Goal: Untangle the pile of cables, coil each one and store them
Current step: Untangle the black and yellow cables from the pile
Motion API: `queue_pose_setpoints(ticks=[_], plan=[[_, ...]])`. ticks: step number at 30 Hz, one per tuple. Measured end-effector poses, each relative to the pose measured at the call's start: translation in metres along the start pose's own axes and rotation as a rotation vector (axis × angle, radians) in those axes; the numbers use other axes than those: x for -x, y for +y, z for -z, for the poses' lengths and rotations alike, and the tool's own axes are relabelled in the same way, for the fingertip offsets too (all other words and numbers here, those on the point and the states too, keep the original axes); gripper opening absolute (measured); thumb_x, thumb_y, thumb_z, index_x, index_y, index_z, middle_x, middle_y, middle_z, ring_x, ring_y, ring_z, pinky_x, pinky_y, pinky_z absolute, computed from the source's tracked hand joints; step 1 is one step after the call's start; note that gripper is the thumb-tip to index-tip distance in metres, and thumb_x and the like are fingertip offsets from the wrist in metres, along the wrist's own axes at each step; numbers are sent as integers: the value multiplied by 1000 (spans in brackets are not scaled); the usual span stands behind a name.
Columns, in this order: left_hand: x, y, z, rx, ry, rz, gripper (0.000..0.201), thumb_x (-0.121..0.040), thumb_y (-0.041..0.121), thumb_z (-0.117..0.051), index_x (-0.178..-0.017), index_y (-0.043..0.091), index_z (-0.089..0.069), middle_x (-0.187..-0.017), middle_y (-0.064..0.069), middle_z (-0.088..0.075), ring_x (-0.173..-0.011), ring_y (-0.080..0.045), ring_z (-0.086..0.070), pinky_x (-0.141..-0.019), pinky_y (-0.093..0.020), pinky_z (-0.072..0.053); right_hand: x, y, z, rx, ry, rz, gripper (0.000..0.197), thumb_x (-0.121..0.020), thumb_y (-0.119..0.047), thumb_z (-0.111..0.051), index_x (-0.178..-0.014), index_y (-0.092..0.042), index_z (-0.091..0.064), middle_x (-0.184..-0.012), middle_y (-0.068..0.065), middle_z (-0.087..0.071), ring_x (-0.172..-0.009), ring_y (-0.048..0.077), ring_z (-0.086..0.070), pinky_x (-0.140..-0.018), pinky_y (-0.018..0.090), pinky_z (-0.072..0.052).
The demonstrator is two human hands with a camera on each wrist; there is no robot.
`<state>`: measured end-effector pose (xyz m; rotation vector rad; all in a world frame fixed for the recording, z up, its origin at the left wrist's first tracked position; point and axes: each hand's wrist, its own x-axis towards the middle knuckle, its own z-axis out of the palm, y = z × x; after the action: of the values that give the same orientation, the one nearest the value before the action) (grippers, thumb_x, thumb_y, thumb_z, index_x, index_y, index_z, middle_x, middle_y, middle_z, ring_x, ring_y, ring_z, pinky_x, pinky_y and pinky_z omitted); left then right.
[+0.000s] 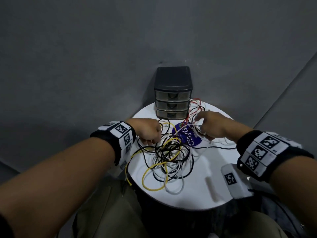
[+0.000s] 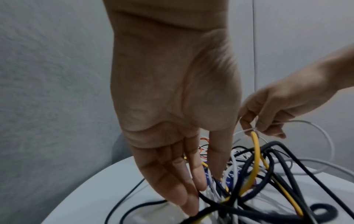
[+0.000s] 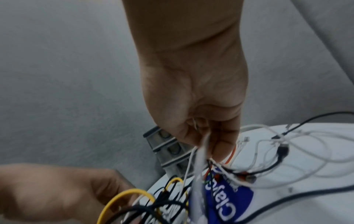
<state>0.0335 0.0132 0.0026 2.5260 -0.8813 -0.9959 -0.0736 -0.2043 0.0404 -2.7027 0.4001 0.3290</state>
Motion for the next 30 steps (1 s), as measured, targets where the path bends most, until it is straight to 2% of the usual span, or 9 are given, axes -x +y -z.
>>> queue_pose_setpoints(ticks=[2,5,7,10,16,19,22,26,30], plan=[[-1,0,-6,-28,-28,-4,15,-96,15,-63,-107,8,-70,-100,-6,-70,-77,-14,-68,-64,-26,-57,-8,-7,-8,38,-29,24,44,-90,0,-48,-130,-14,-60,-97,8,-59,-92,25,-55,-67,23,-45],[-3,0,-9,-101,-22,-26,30,-92,16,-66,-121,17,-64,-92,9,-57,-73,-9,-55,-59,-22,-46,-22,-13,-18,40,34,84,29,-97,-14,-53,-122,-16,-68,-119,10,-67,-112,29,-59,-84,28,-45],[-5,-2,-10,-122,-34,-40,38,-90,17,-68,-126,22,-62,-88,15,-48,-77,-9,-50,-60,-23,-41,-32,-14,-24,48,47,128,23,-99,-21,-55,-112,-16,-73,-118,9,-69,-109,28,-61,-89,33,-48],[-13,-6,-11,-122,-40,-60,34,-93,18,-67,-126,19,-65,-94,12,-52,-86,-12,-49,-63,-20,-38,-41,-14,-35,132,-25,159,20,-98,-19,-55,-100,-13,-74,-107,9,-71,-101,29,-63,-88,37,-51],[-25,-13,-16,-93,10,-155,17,-94,15,-70,-111,14,-70,-84,16,-52,-84,-11,-50,-63,-19,-38,-52,-19,-58,214,-62,221,27,-96,-17,-60,-71,-27,-62,-90,1,-67,-90,25,-62,-74,29,-41],[-29,-17,-17,-91,20,-169,10,-93,15,-71,-103,16,-69,-80,15,-53,-80,-11,-50,-62,-21,-38,-53,-22,-59,184,-86,245,20,-96,-13,-60,-83,-25,-70,-93,-1,-68,-92,21,-61,-77,26,-42],[-29,-18,-16,-92,18,-184,20,-93,16,-71,-114,13,-72,-81,16,-53,-76,-7,-49,-61,-17,-37,-54,-19,-47,131,-40,204,22,-95,-8,-58,-95,-18,-77,-97,2,-71,-92,22,-63,-80,29,-48],[-28,-17,-13,-64,35,-185,25,-93,14,-72,-117,12,-71,-80,17,-51,-69,-2,-47,-60,-16,-36,-57,-16,-39,73,54,168,22,-95,-6,-59,-89,-17,-77,-92,5,-72,-90,24,-65,-76,30,-48],[-24,-12,-12,-84,39,-162,22,-92,14,-73,-113,17,-69,-82,15,-53,-70,-4,-48,-58,-15,-36,-54,-30,-54,150,-58,303,26,-92,-8,-63,-76,-27,-69,-75,-5,-62,-84,20,-63,-73,23,-38]])
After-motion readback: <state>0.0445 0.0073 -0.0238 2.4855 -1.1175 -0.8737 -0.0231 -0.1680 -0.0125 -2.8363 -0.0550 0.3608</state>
